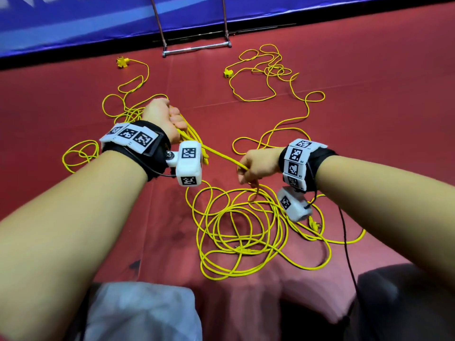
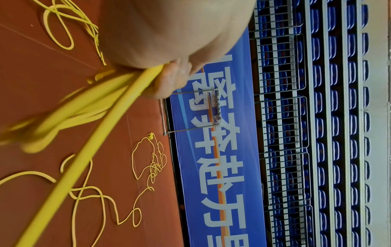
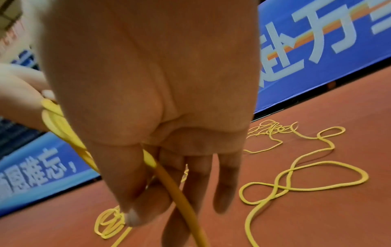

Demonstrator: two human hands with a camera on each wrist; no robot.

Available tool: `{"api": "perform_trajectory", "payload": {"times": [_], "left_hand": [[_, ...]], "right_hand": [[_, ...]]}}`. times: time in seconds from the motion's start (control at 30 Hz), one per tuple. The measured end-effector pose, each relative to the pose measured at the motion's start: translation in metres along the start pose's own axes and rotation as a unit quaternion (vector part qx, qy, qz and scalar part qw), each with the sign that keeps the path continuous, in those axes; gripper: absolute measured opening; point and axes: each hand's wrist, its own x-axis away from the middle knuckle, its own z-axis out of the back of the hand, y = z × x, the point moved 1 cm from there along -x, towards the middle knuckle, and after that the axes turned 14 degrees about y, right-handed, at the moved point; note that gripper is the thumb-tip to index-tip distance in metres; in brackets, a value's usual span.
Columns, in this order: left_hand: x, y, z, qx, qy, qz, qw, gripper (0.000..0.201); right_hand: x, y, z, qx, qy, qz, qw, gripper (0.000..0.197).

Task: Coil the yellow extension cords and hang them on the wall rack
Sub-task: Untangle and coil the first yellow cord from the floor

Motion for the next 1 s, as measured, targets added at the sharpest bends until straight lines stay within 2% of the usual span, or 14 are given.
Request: {"api": "perform_trajectory", "payload": {"times": [0.1,0.23,0.37,0.53,0.6,0.7,0.77,0.83,0.9,0.93,1.0], "left_hand": [[-0.003,0.007,0.005,-0.01,0.005,-0.025,1.0,0.037],[-0.004,0.016,0.01,0.015,-0.001,-0.005,1.0,0.04],[-0.002,0.013,0.011,0.019,0.009,-0.016,1.0,0.038],[0.006,0.002,0.007,-0.093,-0.02,-0.058,0.994,0.033],[0.009,-0.001,0.004,-0.139,-0.036,-0.06,0.988,0.033],[0.013,-0.007,-0.002,-0.2,-0.067,-0.049,0.976,0.034],[0.017,-0.013,-0.006,-0.231,-0.079,-0.056,0.968,0.034],[0.02,-0.019,-0.009,-0.256,-0.085,-0.077,0.96,0.032],[0.023,-0.026,-0.013,-0.275,-0.092,-0.098,0.952,0.028],[0.024,-0.029,-0.014,-0.281,-0.095,-0.107,0.949,0.026],[0.027,-0.035,-0.016,-0.29,-0.096,-0.121,0.944,0.024]], "right_hand": [[0.0,0.029,-0.002,0.043,0.005,-0.047,0.998,0.011],[0.005,0.057,0.0,0.092,0.032,-0.086,0.992,0.007],[0.013,0.07,0.004,0.114,0.04,-0.107,0.987,0.017],[0.01,0.055,0.017,0.266,0.113,-0.091,0.953,0.039],[0.008,0.043,0.023,0.274,0.147,-0.087,0.946,0.045],[0.003,0.02,0.029,0.201,0.222,-0.08,0.951,0.045],[0.0,0.003,0.033,0.133,0.258,-0.083,0.953,0.036],[0.0,-0.013,0.037,0.057,0.264,-0.092,0.958,0.021],[0.001,-0.024,0.04,-0.065,0.263,-0.108,0.957,0.021],[0.002,-0.029,0.041,-0.144,0.26,-0.122,0.947,0.024],[0.006,-0.038,0.042,-0.32,0.246,-0.161,0.901,0.021]]}}
